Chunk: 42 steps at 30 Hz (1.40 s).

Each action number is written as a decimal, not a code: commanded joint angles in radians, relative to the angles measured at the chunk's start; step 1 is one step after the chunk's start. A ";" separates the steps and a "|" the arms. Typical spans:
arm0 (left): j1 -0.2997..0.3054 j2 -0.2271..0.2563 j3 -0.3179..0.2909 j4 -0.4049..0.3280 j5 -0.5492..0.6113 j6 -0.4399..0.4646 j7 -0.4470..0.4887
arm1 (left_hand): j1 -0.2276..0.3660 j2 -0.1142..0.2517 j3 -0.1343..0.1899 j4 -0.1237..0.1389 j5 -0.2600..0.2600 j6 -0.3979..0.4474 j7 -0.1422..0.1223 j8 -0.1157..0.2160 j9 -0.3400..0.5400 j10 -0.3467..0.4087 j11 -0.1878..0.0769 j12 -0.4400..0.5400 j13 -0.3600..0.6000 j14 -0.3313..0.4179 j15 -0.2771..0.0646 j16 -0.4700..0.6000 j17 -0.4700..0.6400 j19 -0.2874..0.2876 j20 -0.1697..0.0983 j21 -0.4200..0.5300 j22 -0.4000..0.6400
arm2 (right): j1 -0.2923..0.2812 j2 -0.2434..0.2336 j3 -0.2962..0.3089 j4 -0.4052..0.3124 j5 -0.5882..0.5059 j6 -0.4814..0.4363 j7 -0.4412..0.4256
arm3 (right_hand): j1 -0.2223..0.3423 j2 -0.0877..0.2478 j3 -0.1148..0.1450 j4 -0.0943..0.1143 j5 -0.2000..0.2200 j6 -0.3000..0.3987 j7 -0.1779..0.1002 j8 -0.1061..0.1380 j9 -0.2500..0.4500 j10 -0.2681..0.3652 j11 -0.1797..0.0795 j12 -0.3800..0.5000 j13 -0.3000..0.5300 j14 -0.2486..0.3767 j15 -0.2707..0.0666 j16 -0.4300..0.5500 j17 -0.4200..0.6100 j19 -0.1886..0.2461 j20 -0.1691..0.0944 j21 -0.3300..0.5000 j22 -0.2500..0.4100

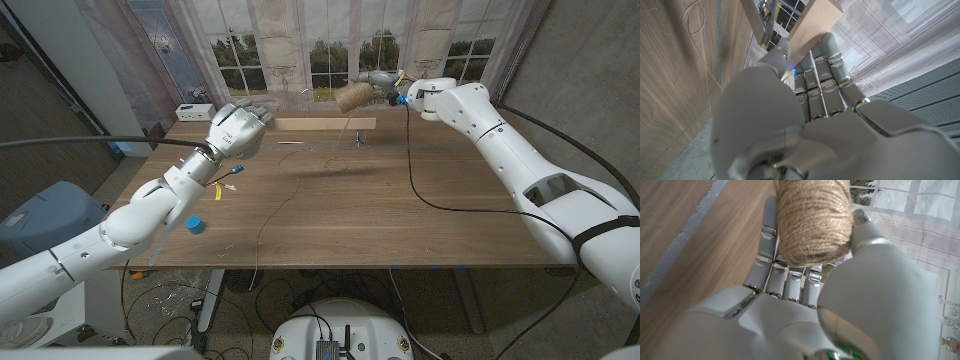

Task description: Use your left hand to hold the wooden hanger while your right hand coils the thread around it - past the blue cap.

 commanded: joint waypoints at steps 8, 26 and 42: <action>-0.018 -0.004 0.008 0.003 -0.005 -0.006 -0.002 | -0.012 0.038 0.061 0.022 0.021 0.120 -0.107 0.005 0.193 0.154 -0.144 0.004 0.021 0.205 -0.270 0.003 0.238 -0.004 -0.095 0.006 0.002 | -0.085 -0.026 0.109 -0.028 0.113 -0.168 -0.175 | 0.341 0.325 0.010 0.000 0.005 0.003 0.012 -0.004 0.002 0.002 0.012 0.007 0.010 0.303 -0.342 0.000 0.067 0.013 -0.120 0.020 -0.008; -0.094 -0.111 0.060 0.042 0.014 0.024 0.074 | -0.011 0.038 0.062 0.021 0.020 0.127 -0.104 0.001 0.193 0.162 -0.140 -0.001 0.021 0.214 -0.270 0.000 0.239 -0.003 -0.093 0.009 0.002 | -0.301 -0.072 0.162 -0.239 0.094 0.029 -0.350 | 0.342 0.324 0.017 0.002 0.006 0.005 0.014 -0.006 0.003 0.001 0.008 0.011 0.017 0.306 -0.342 -0.016 0.066 0.009 -0.119 0.038 -0.026; -0.128 -0.238 0.093 0.108 -0.007 0.100 0.243 | -0.011 0.038 0.063 0.020 0.018 0.132 -0.098 -0.003 0.193 0.171 -0.139 -0.003 0.022 0.223 -0.270 -0.003 0.237 0.000 -0.091 0.013 0.002 | -0.410 -0.086 0.156 -0.379 0.033 0.127 -0.457 | 0.341 0.321 0.021 0.003 0.006 0.007 0.014 -0.007 0.004 0.005 0.007 0.012 0.018 0.310 -0.342 -0.029 0.065 0.004 -0.119 0.052 -0.041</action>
